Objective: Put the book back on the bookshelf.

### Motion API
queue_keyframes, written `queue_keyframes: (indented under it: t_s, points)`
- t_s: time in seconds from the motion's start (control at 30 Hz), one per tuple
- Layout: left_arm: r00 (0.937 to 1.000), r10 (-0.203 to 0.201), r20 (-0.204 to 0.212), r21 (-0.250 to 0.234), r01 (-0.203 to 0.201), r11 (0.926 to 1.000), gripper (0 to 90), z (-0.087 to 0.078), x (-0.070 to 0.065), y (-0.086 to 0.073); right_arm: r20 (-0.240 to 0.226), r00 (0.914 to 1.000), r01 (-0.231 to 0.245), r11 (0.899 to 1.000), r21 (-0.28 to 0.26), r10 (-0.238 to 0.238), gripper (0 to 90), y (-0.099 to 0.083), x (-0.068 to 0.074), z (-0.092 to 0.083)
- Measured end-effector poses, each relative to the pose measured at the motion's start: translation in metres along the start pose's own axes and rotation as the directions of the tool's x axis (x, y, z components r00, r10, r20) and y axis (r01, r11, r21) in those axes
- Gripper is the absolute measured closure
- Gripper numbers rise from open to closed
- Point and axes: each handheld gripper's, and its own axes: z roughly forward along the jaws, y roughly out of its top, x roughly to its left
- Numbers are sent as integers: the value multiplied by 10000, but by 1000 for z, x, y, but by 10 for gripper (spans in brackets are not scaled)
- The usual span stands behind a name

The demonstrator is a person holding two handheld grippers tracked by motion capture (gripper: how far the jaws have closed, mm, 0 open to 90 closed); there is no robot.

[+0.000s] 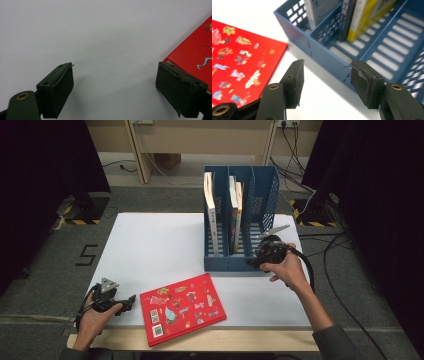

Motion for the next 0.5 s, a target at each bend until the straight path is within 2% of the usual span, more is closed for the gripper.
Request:
queue_keyframes:
  t_s: [0.1,0.23,0.37,0.5]
  points:
    - [9999,161,40,70,-162,9998,146,-2,-4,-1,-219,9996,-168,9999,43,168,437,-11,5,5]
    - [9998,215,47,107,-216,9997,145,-4,-7,-2,-479,9988,-72,9998,201,82,432,-22,12,12]
    - [9996,281,-44,135,-280,9995,143,-5,-9,-2,-714,9974,-101,9999,112,109,430,-28,18,17]
    - [9998,196,-53,130,-195,9997,136,-4,-9,-3,-571,9983,125,9996,255,-110,427,-31,23,21]
